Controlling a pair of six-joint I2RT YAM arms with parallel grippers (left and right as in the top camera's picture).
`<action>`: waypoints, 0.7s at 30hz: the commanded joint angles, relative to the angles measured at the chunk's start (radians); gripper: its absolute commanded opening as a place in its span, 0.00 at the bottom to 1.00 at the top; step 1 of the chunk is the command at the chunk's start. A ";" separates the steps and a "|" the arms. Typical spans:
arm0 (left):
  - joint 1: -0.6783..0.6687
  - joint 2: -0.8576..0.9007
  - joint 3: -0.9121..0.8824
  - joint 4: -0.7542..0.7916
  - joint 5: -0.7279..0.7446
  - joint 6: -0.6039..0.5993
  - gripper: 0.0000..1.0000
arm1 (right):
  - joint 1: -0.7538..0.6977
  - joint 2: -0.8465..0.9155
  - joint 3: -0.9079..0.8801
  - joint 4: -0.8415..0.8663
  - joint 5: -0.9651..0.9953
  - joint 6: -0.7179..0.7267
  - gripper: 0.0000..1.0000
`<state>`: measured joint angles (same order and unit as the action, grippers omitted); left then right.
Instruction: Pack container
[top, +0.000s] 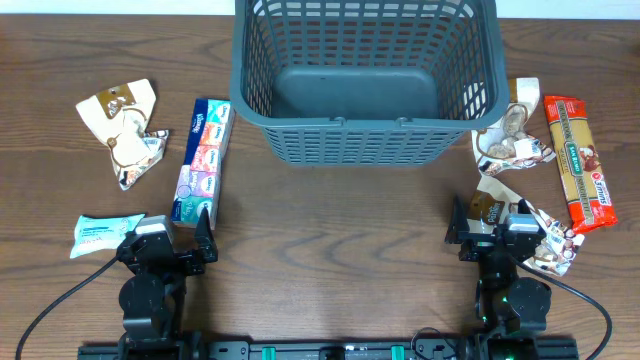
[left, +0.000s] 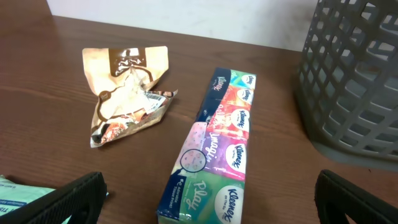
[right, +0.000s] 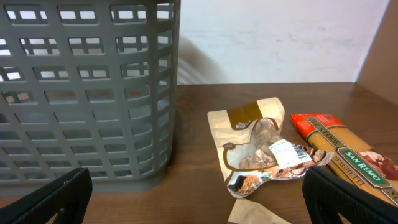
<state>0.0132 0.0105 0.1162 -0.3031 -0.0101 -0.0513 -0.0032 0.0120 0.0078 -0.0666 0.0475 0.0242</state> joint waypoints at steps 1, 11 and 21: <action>0.006 -0.006 -0.020 -0.013 0.003 0.006 0.99 | 0.010 -0.007 -0.002 -0.005 -0.007 -0.014 0.99; 0.006 -0.006 -0.020 -0.013 0.003 0.006 0.98 | 0.010 -0.007 -0.002 -0.005 -0.007 -0.014 0.99; 0.006 -0.006 -0.020 -0.013 0.003 0.006 0.99 | 0.010 -0.007 -0.002 0.006 -0.004 -0.014 0.99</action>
<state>0.0132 0.0105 0.1162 -0.3031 -0.0101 -0.0513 -0.0032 0.0120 0.0078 -0.0639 0.0479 0.0242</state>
